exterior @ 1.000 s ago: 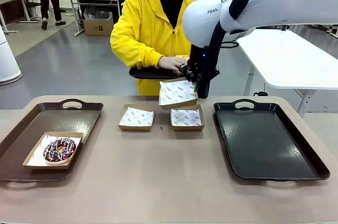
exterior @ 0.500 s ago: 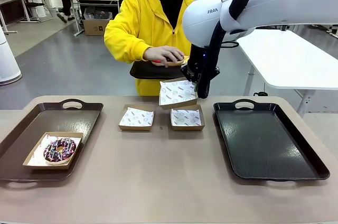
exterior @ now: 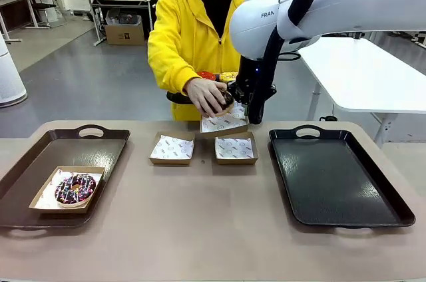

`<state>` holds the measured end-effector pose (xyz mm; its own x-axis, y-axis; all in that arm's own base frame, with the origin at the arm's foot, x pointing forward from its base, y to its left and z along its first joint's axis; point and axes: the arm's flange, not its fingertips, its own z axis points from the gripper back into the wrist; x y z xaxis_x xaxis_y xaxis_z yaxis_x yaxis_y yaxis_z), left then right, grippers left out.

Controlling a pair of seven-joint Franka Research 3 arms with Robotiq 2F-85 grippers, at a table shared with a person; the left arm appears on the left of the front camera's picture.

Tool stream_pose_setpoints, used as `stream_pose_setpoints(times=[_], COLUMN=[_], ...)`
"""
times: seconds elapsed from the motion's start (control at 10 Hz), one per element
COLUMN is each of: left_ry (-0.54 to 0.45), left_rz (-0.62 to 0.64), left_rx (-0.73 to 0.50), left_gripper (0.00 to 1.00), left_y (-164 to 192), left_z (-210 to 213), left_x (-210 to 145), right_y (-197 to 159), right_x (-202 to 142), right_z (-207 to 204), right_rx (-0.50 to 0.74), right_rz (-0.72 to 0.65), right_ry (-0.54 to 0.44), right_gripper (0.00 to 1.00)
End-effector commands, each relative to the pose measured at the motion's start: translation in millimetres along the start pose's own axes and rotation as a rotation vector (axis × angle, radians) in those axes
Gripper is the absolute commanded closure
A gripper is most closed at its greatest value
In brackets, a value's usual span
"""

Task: Individually package the donuts and arrange them on the tray.
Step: Place the picked Paper togo box on the Handle tray while simultaneously picking up another Paper togo box from the table with the other hand.

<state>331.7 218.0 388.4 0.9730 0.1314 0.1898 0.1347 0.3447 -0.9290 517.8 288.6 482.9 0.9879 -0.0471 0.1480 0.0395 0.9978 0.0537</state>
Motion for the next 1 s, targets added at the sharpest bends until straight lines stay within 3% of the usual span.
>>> stream_pose_setpoints(times=[0.0,0.9], left_ry=[-0.003,-0.003], left_rz=[0.001,0.001], left_rx=[-0.008,-0.008], left_gripper=[0.12,0.12], left_y=[-0.9,-0.9], left_z=[1.8,1.8], left_x=[-1.0,-1.0], right_y=[-3.9,-3.9], right_x=[-3.9,-3.9], right_z=[0.3,0.3], right_rx=[-0.002,-0.002], right_rz=[-0.004,-0.004], right_ry=[0.001,0.001], right_gripper=[1.00,1.00])
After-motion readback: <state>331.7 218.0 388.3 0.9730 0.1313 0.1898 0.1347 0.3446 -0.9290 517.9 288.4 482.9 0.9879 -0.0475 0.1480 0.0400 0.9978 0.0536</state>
